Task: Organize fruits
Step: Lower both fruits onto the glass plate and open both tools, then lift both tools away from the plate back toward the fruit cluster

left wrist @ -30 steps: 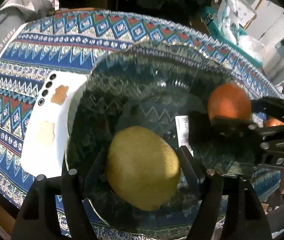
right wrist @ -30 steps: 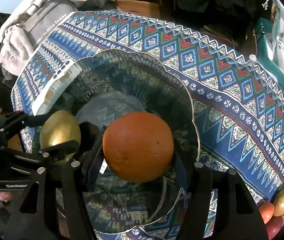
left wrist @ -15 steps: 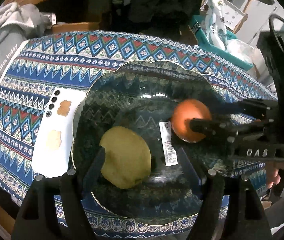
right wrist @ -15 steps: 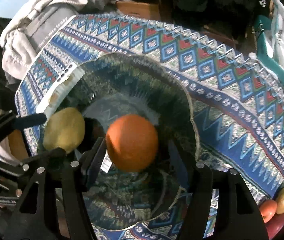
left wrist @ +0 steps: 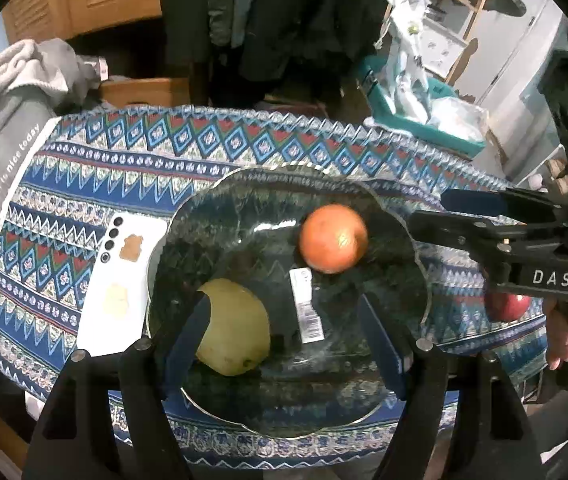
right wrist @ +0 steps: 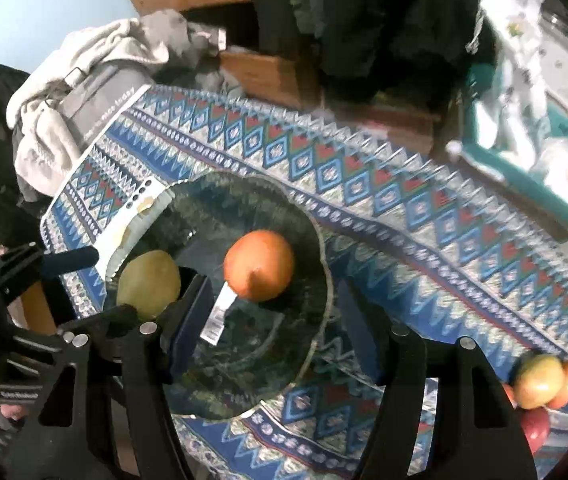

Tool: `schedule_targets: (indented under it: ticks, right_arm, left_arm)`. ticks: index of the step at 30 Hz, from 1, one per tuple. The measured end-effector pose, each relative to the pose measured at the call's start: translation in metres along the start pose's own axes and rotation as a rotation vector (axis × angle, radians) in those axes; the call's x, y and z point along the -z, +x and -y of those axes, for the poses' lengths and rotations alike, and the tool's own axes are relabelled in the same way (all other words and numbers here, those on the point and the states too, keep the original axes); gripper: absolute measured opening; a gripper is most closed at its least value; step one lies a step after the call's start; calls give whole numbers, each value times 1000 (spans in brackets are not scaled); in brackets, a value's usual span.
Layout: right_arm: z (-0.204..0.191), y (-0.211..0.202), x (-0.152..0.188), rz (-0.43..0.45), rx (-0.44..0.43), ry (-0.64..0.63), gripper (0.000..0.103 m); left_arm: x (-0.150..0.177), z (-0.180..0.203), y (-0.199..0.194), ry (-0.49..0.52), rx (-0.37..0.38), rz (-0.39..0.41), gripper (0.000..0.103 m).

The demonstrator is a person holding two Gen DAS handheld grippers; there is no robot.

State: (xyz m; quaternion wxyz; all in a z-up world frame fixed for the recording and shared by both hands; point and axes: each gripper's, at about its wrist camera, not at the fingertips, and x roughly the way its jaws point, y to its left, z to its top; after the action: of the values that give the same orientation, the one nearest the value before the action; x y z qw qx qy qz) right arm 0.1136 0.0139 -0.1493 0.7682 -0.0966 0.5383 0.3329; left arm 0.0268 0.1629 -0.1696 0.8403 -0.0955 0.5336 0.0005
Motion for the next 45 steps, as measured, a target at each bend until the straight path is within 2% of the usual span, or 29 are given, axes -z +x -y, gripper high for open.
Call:
schedule_targets:
  ticks: [2, 9, 13, 28, 35, 45]
  right_arm:
    - [1, -15, 1, 27, 26, -2, 73]
    - [4, -58, 6, 95, 97, -5, 75]
    - [6, -83, 11, 136, 139, -10, 81]
    - [32, -173, 30, 316, 166, 44, 88]
    - [55, -203, 46, 360, 185, 80, 89]
    - [93, -229, 72, 387, 243, 140, 89]
  left_arm:
    - [-2, 3, -7, -3, 8, 9, 81]
    - [-10, 17, -33, 12, 21, 59, 81]
    - [-15, 23, -46, 9, 15, 83, 82]
    - [-28, 57, -92, 25, 33, 190, 86]
    - [-32, 84, -107, 80, 17, 242, 88]
    - [-35, 131, -108, 169, 54, 248, 88]
